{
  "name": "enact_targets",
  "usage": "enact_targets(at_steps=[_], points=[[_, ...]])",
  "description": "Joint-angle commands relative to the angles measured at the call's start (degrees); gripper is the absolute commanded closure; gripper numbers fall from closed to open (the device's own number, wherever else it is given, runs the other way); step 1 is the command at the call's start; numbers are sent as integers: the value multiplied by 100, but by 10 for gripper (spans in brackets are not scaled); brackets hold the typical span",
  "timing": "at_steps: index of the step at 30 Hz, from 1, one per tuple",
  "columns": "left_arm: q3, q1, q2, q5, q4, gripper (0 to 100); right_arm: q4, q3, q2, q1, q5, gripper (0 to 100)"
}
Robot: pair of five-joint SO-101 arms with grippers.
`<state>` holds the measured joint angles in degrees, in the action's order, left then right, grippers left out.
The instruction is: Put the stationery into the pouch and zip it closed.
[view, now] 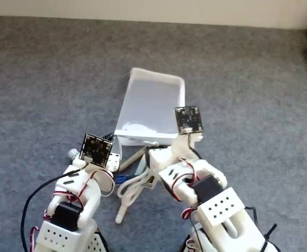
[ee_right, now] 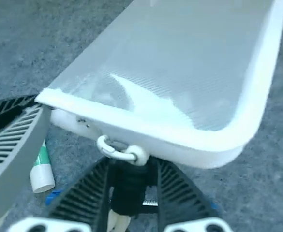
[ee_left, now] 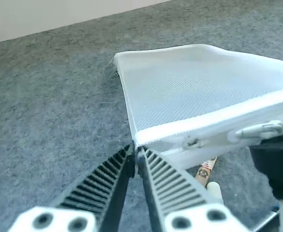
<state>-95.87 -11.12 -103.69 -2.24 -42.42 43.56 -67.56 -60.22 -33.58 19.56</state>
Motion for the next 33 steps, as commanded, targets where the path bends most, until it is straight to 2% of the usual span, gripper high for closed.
enact_targets(at_steps=[1,5,13,27,33], points=[[-119,-4,-57,62,123,993,-84,391,-154,409,-53,994],[-110,13,-57,62,123,993,-57,374,-154,585,-53,994],[-119,286,-57,62,123,993,734,435,-154,1112,-53,994],[-119,312,-57,62,114,993,752,435,-154,1982,-53,994],[-110,321,-57,62,114,993,769,435,-154,2062,-62,994]])
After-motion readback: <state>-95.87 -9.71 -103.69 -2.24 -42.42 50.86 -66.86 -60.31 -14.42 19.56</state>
